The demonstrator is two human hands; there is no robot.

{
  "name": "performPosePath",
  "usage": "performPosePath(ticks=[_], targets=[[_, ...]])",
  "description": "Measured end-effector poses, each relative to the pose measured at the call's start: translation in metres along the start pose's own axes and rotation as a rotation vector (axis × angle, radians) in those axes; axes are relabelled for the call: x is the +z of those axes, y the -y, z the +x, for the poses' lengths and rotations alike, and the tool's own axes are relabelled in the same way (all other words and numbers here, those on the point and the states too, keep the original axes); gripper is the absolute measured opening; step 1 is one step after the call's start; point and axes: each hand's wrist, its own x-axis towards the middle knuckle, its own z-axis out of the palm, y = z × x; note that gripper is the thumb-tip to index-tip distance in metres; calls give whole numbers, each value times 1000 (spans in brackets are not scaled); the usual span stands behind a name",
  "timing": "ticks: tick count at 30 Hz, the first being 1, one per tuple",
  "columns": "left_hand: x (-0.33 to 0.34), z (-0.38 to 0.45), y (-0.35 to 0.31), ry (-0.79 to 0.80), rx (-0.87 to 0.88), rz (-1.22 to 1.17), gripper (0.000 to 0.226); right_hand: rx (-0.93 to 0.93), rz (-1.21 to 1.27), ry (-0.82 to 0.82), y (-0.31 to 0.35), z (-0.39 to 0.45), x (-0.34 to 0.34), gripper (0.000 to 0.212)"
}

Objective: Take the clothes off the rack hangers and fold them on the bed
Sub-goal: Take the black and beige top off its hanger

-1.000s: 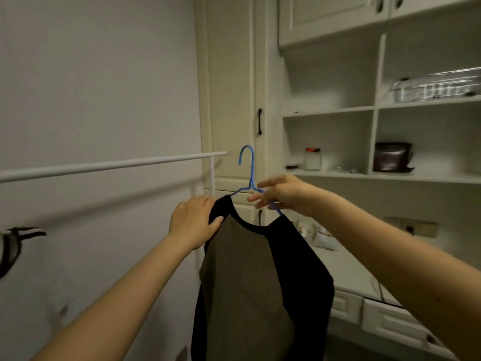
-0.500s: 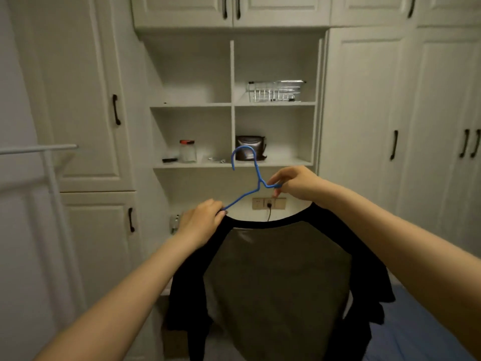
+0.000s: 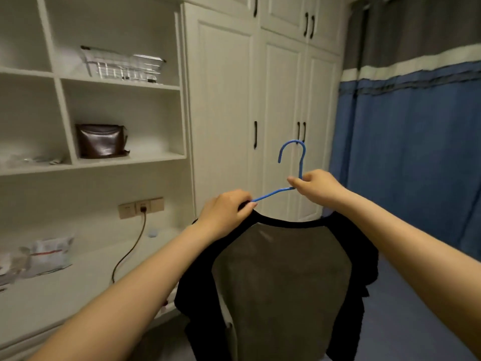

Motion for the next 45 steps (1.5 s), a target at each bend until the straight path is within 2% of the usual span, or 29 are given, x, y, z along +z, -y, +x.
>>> performPosePath(ticks=[5, 12, 17, 23, 30, 37, 40, 42, 45], targets=[[46, 52, 15, 132, 83, -89, 16, 138, -109, -160, -36, 18, -26, 41], [103, 100, 19, 136, 212, -314, 17, 319, -253, -303, -74, 28, -51, 49], [136, 114, 18, 177, 279, -487, 16, 429, -222, -349, -99, 13, -57, 39], [146, 131, 15, 126, 309, -636, 27, 517, -161, -445, -122, 2, -66, 41], [148, 150, 9, 201, 320, -710, 12, 574, 7, -530, -162, 23, -65, 38], [179, 167, 17, 189, 157, -819, 21, 582, 119, -473, -218, 73, -38, 35], [187, 178, 21, 192, 108, -798, 13, 600, 228, -446, -242, 97, -28, 33], [192, 189, 25, 213, 108, -731, 10, 630, 353, -466, -261, 113, -25, 34], [199, 203, 37, 207, 121, -608, 18, 683, 761, -509, -288, 136, -29, 37]])
